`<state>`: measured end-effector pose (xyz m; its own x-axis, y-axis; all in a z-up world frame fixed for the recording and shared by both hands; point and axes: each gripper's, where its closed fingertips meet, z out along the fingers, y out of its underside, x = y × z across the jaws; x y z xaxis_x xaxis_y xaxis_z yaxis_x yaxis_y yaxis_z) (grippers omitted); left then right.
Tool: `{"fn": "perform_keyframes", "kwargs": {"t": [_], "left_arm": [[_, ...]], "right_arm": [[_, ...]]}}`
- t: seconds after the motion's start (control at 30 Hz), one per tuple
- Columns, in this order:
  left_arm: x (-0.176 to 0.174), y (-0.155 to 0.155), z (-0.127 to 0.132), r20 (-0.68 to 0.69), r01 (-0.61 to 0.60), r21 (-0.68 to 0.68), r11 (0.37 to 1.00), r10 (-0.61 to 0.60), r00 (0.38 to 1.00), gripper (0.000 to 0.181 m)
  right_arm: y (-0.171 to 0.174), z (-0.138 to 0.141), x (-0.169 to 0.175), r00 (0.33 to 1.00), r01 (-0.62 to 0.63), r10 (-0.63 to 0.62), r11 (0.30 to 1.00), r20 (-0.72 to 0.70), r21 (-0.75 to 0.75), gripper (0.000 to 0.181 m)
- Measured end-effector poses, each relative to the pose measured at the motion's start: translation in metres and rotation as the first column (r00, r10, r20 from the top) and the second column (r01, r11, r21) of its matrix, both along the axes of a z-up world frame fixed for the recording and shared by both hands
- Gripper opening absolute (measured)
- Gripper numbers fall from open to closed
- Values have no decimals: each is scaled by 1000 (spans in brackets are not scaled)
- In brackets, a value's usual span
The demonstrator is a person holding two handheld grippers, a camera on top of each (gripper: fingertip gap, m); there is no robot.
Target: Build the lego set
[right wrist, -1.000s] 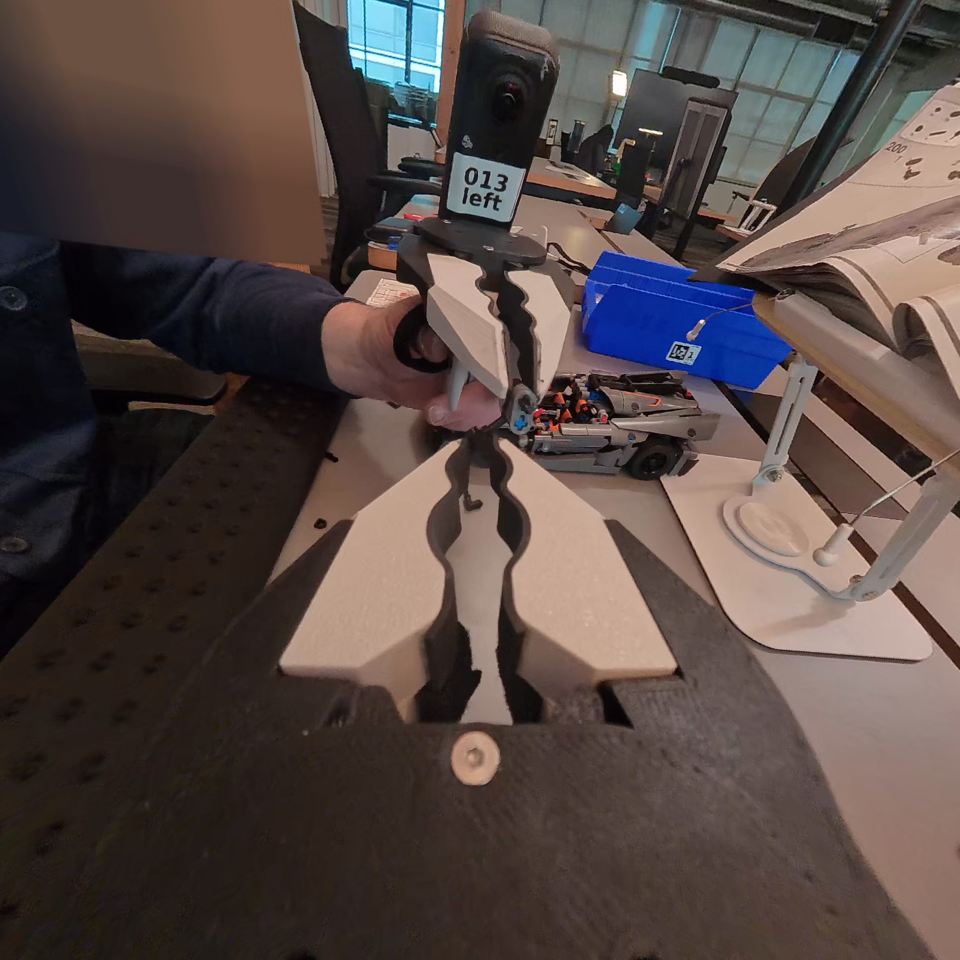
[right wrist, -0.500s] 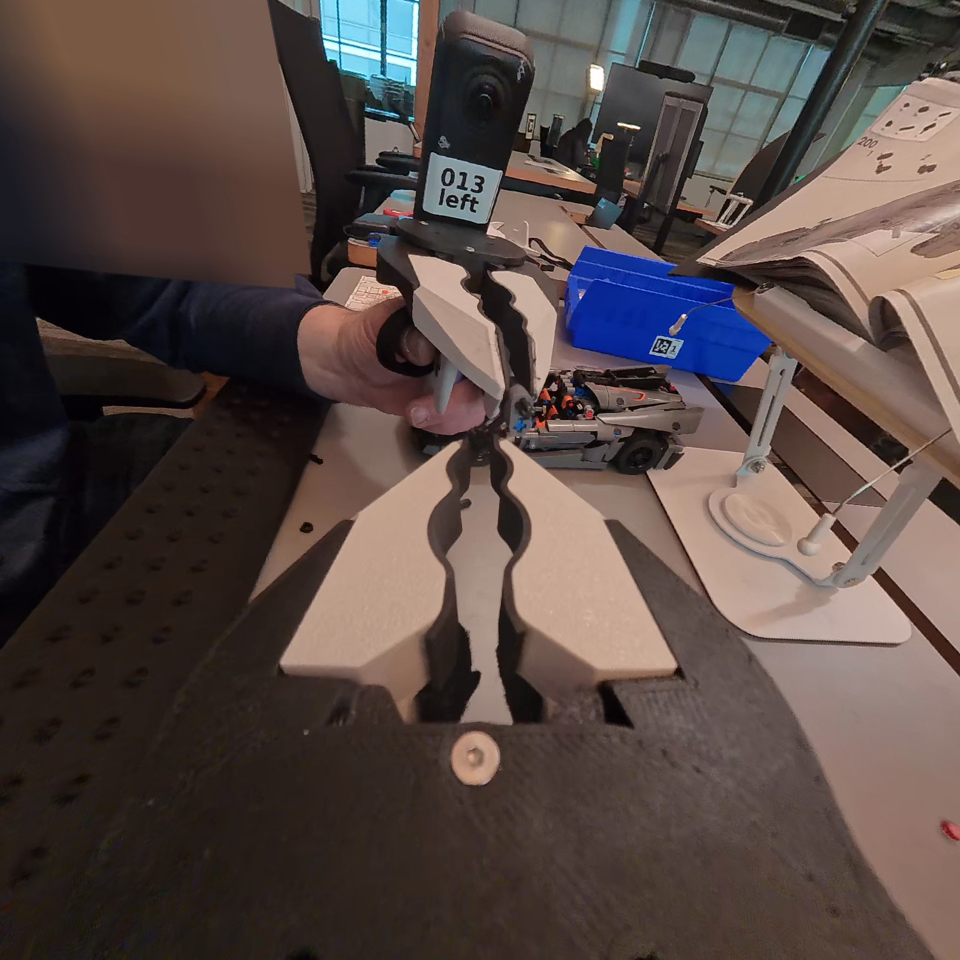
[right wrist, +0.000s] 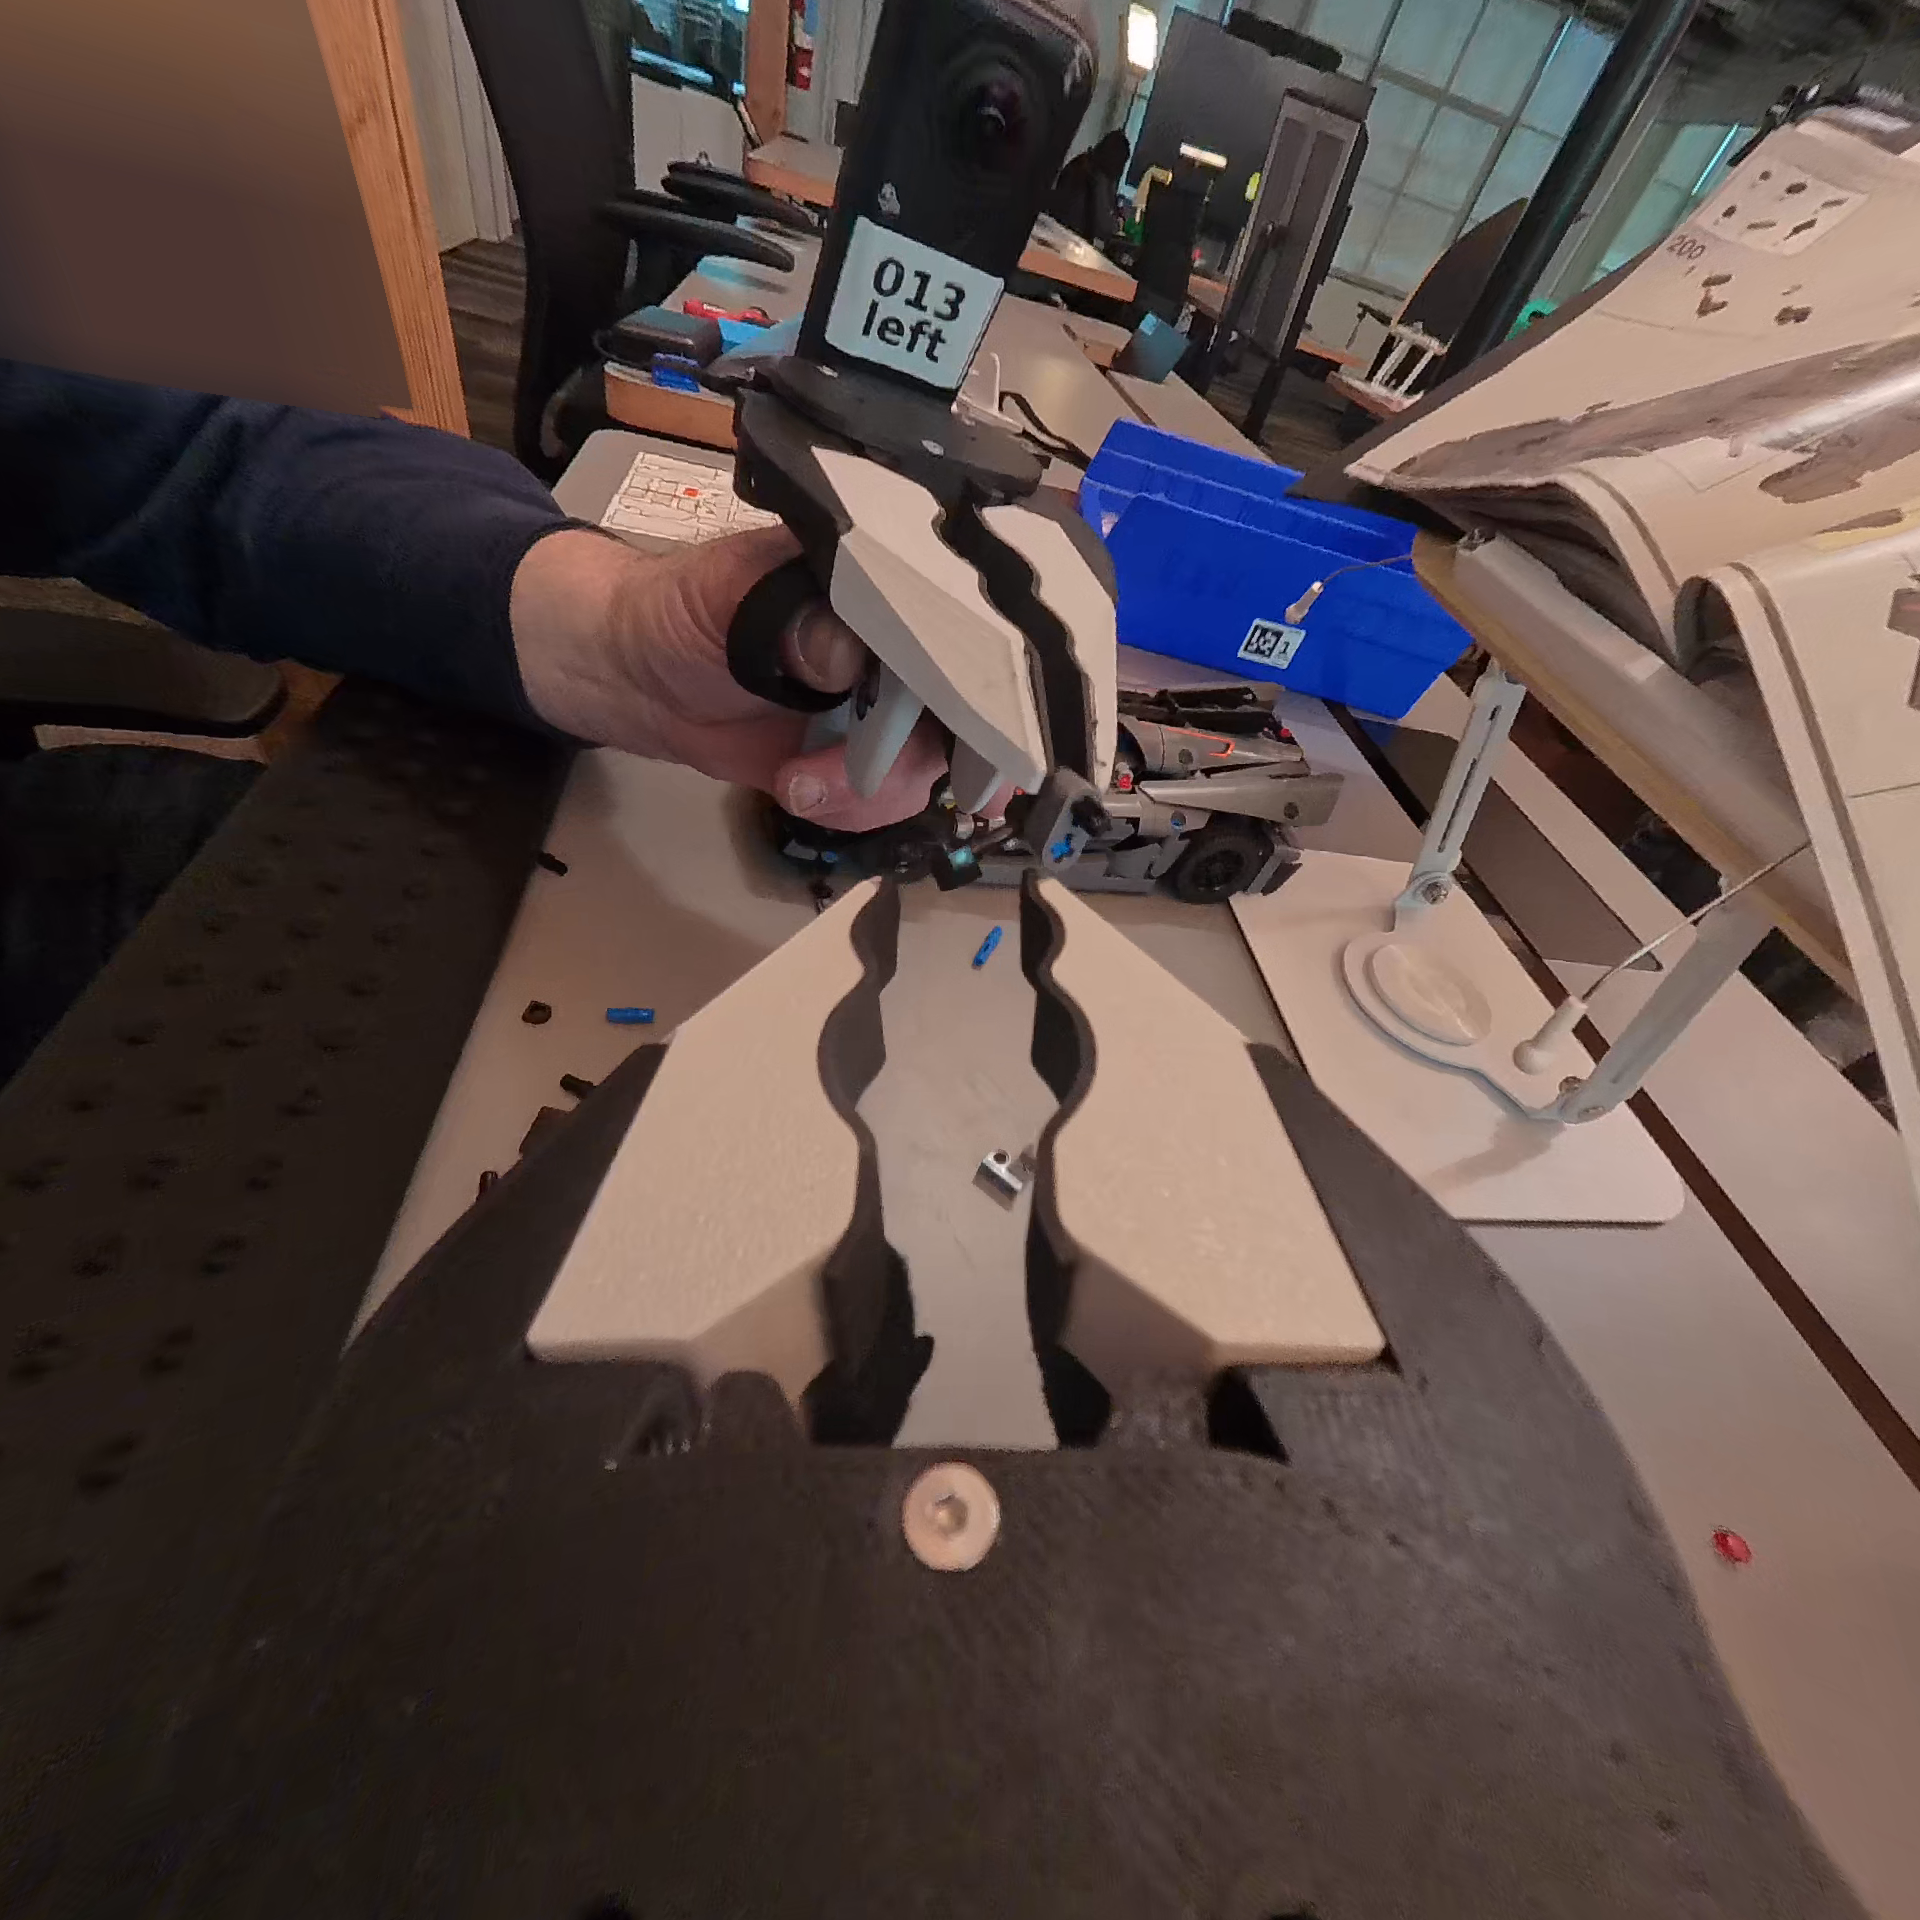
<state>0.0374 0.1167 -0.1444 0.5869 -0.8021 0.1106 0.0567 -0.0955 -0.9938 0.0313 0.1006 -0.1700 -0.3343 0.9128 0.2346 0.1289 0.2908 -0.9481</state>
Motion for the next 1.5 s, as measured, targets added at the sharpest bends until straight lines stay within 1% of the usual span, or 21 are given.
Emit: {"fn": "perform_keyframes", "kwargs": {"t": [0.1,0.2,0.3,0.4,0.47,0.83,0.87,0.93,1.0,1.03,1.1,1.13,1.2,1.33,1.5], "left_arm": [[1,0,-2,-5,13,-12,1000,-13,1000,5],[5,-2,-7,-13,43,-34,998,-43,999,5],[8,-2,-10,-15,57,-45,997,-57,998,5],[10,-2,-10,-15,59,-48,997,-60,998,5],[10,-2,-11,-9,63,-56,996,-63,998,5],[12,-4,-11,30,91,-80,993,-89,996,5],[16,-7,-14,12,118,-89,989,-118,993,5],[19,-8,-13,13,105,-73,992,-104,994,4],[16,-5,-13,-24,82,-60,995,-84,996,5],[14,-5,-12,-12,86,-64,994,-87,996,5],[11,-2,-12,29,84,-92,992,-82,996,4],[10,0,-15,16,72,-100,992,-71,997,4],[11,1,-17,11,70,-99,993,-70,998,4],[9,2,-18,23,66,-107,992,-64,998,4],[14,3,-26,-8,77,-123,989,-78,997,5]], "right_arm": [[6,-3,-1,999,30,-30,1000,20,4,28],[7,1,-1,999,33,-34,999,-1,-21,37],[7,5,-1,999,39,-39,999,-30,-2,42],[4,3,-2,999,33,-32,999,-31,32,38],[2,2,-1,999,23,-22,998,-29,58,32],[2,1,1,999,24,-22,997,-25,76,29],[5,4,1,998,47,-45,996,-37,73,11],[5,4,5,999,27,-25,997,-35,73,10],[6,4,2,998,54,-52,995,-35,84,13],[6,4,0,998,60,-57,994,-34,86,15],[5,1,-1,999,47,-46,997,-18,67,24],[7,-2,-1,999,46,-46,997,-4,56,26],[9,-2,-1,999,51,-51,998,2,46,21],[15,5,5,999,45,-45,999,-7,-19,18],[24,0,12,999,48,-46,997,22,-62,19]]}}
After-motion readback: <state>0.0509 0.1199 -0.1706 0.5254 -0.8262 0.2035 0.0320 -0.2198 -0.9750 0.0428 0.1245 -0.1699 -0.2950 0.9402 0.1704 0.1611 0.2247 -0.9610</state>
